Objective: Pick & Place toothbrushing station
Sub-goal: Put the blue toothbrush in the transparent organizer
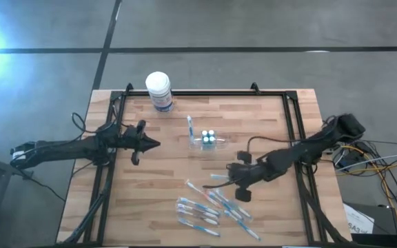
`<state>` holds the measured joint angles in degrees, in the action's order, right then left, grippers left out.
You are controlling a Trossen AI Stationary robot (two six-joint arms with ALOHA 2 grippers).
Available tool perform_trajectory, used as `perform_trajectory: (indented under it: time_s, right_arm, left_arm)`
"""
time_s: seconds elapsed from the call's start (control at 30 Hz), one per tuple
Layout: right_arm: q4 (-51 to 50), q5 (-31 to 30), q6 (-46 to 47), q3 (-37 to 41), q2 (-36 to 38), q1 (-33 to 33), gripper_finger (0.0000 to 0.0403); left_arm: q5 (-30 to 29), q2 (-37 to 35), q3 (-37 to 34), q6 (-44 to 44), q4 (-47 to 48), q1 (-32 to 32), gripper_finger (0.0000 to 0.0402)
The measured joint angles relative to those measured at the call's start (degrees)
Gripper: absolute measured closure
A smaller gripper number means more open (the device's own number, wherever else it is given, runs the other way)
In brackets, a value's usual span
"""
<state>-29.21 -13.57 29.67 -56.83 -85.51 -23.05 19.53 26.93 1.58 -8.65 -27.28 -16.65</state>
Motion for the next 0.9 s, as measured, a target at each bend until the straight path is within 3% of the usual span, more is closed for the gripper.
perform_trajectory:
  time_s: [0.1,0.27,0.43,0.57,0.7,0.9]
  right_arm:
    - [6.5,-2.9,-6.6,0.8,3.6,0.2,0.0389]
    - [24.4,-2.2,-16.1,4.6,6.8,3.2,0.0389]
    - [35.3,5.6,-22.0,7.0,5.5,8.9,0.0389]
    - [44.8,12.4,-25.2,7.7,2.8,13.6,0.0389]
    - [51.0,13.0,-27.5,7.7,0.5,17.3,0.0390]
    - [56.0,13.6,-27.5,7.7,-2.3,20.9,0.0390]
  left_arm:
    - [0.1,0.3,0.0,-0.1,-2.5,0.3,0.0392]
    - [0.9,1.4,0.0,-0.3,-6.2,1.7,0.0392]
    - [0.6,3.3,0.0,1.0,-7.1,3.8,0.0392]
    - [-4.5,5.9,0.0,1.1,-10.8,5.6,0.0388]
    - [-8.0,8.6,0.5,2.3,-13.7,6.8,0.0352]
    - [-9.6,13.7,4.1,2.7,-13.4,6.9,0.0261]
